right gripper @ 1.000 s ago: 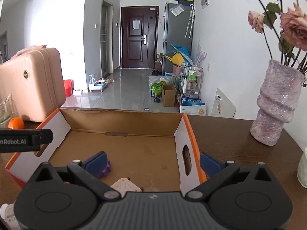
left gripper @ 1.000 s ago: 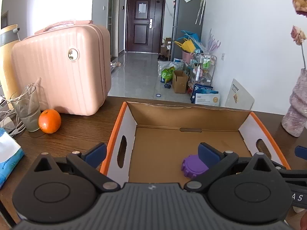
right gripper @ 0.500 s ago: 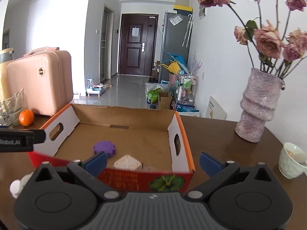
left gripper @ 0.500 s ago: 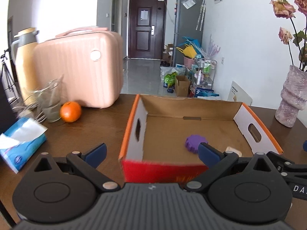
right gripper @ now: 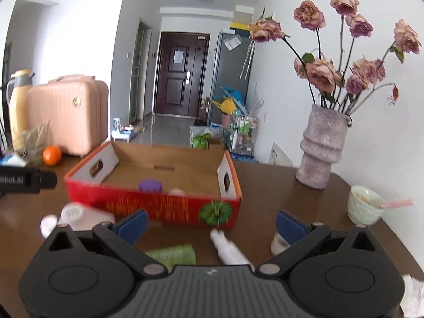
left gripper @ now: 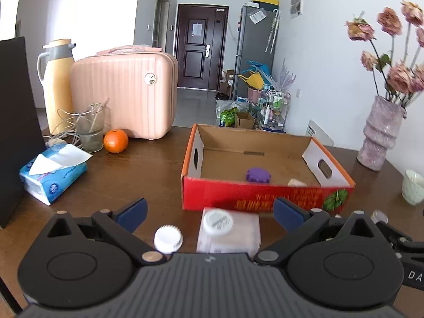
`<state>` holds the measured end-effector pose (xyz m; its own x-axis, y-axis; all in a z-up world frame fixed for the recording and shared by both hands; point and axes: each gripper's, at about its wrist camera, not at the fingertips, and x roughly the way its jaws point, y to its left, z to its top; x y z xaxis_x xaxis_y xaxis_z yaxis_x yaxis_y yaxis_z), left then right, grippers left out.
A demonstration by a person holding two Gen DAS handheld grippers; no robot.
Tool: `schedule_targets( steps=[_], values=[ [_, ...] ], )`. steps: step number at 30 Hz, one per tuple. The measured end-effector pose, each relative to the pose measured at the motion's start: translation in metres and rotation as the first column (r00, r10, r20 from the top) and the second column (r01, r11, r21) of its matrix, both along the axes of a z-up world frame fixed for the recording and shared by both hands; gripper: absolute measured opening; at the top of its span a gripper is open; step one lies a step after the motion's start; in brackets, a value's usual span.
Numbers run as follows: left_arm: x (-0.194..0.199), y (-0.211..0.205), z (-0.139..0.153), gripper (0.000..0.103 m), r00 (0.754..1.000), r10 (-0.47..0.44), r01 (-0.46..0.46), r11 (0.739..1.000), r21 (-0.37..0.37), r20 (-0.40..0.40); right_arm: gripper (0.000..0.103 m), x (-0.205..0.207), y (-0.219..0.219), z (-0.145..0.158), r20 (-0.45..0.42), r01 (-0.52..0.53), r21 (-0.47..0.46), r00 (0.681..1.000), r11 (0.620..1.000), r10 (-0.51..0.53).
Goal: Organize rigid objects
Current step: 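Withdraw both tools from the box back over the table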
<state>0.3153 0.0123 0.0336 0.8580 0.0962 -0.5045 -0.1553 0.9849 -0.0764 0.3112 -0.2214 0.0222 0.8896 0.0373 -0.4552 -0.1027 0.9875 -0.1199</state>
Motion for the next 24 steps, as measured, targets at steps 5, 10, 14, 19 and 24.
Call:
schedule_targets(
  steps=[5,10,14,19,24],
  values=[
    [-0.038,-0.001,-0.004,0.103,1.000,-0.020,0.020,1.000,0.016,0.015,0.103,-0.039,-0.006,-0.013,-0.014,0.000,0.025,1.000,1.000,0.000],
    [-0.065,0.002,-0.010,0.103,1.000,-0.029,0.029,0.999,0.016,0.012,0.103,-0.063,-0.007,-0.022,-0.040,-0.010,0.037,0.999,0.999,0.011],
    [-0.075,0.003,-0.014,0.103,1.000,-0.025,0.025,1.000,0.019,0.003,0.103,-0.073,-0.005,-0.026,-0.055,-0.022,0.041,0.998,0.999,0.024],
    [-0.083,0.004,-0.018,0.103,1.000,-0.025,0.026,0.999,0.031,-0.007,0.103,-0.077,-0.002,-0.029,-0.066,-0.038,0.043,0.997,0.998,0.041],
    [-0.087,0.006,-0.024,0.103,0.999,-0.028,0.029,0.999,0.038,-0.019,0.103,-0.077,-0.001,-0.035,-0.085,-0.037,0.052,0.995,0.998,0.042]
  ],
)
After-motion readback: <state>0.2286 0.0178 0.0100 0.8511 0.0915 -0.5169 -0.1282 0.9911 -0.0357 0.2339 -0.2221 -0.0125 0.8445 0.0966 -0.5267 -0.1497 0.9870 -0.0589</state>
